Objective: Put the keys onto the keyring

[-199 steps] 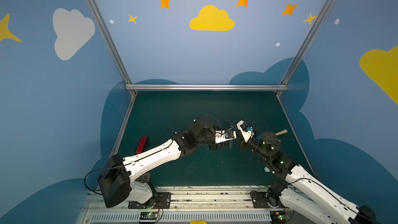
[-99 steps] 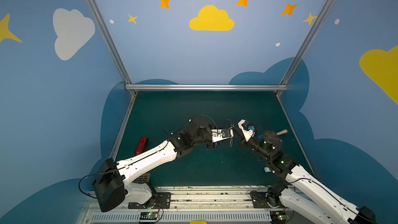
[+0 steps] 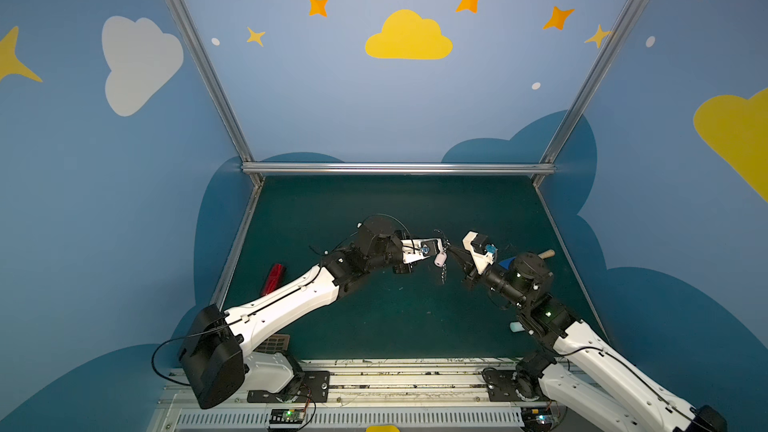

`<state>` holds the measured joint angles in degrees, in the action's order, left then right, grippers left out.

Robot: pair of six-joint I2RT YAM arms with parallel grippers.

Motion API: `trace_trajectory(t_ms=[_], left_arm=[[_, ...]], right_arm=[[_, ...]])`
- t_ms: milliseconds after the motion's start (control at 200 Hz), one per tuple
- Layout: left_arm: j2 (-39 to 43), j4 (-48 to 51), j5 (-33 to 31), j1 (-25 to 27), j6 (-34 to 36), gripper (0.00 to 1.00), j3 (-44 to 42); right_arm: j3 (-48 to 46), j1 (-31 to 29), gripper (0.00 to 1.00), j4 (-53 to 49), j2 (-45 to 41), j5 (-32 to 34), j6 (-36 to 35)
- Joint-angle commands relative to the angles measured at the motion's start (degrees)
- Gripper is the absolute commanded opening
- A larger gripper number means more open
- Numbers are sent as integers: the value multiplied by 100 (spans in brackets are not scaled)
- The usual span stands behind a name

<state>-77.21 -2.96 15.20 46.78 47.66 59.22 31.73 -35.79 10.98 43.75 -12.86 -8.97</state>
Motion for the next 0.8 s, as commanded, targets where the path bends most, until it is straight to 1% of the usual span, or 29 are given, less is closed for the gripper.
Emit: trace_trajectory(t_ms=[0,110,280,396,601,796], left_arm=[[106,-252,171,82,200,25,-63],[112,-450,116,177,241,24,-130],[100,-224,210,260,405,23,-64],[118,-240,150,285,427,23,-86],[32,-262,44,305,325,21,26],[-27,-277,85,331,187,19,122]], right_arm=[[111,28,0,183,-42,-181,143],[114,37,0,191,-43,-199,210],[153,38,0,200,28,-197,280],[150,37,0,225,29,-234,291],[101,37,0,185,-39,-295,297],[96,37,0,77,-94,-296,230]])
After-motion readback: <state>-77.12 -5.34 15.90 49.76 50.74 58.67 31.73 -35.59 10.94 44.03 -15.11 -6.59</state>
